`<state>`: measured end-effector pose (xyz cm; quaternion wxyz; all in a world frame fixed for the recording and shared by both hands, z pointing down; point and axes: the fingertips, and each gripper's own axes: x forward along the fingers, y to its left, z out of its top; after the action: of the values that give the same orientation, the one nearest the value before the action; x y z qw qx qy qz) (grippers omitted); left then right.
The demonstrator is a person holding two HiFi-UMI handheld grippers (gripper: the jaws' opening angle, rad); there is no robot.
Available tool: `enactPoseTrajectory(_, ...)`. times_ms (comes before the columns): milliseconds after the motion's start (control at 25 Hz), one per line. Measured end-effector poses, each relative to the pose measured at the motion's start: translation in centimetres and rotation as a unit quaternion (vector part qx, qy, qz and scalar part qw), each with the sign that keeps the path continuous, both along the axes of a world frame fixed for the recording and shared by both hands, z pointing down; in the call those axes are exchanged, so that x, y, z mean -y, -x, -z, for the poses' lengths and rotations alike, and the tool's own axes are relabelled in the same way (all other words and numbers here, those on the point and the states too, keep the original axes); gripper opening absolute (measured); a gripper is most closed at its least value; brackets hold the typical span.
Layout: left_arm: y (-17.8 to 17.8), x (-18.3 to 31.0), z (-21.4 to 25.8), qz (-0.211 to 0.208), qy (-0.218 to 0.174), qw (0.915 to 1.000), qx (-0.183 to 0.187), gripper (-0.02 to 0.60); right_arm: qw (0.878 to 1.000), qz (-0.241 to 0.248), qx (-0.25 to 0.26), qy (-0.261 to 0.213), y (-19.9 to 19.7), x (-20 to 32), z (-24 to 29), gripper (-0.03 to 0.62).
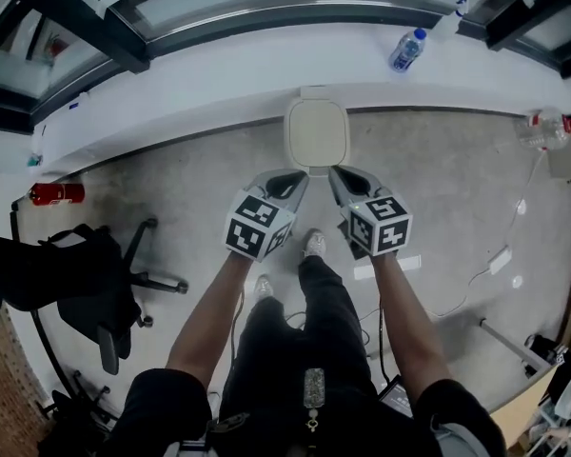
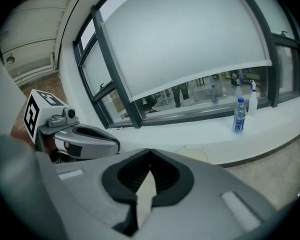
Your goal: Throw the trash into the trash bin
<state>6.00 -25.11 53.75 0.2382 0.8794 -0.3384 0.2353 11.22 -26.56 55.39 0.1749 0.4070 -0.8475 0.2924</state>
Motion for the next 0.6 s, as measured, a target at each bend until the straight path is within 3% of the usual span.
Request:
enactPoseTrajectory(400, 4.5, -7.0, 10.1, -0.018, -0.040, 0.9979, -0.048, 0.008, 0.996, -0.017, 0.038, -0.082, 5.1, -7.6, 12.5, 0.003)
enactPoseTrajectory(600, 5.2, -10.4, 15.1, -0.036, -0.075, 0.9943, -0.067, 0.008, 0.989, -0.028, 0.044, -0.142, 6.5, -11.2, 19.0, 0.003)
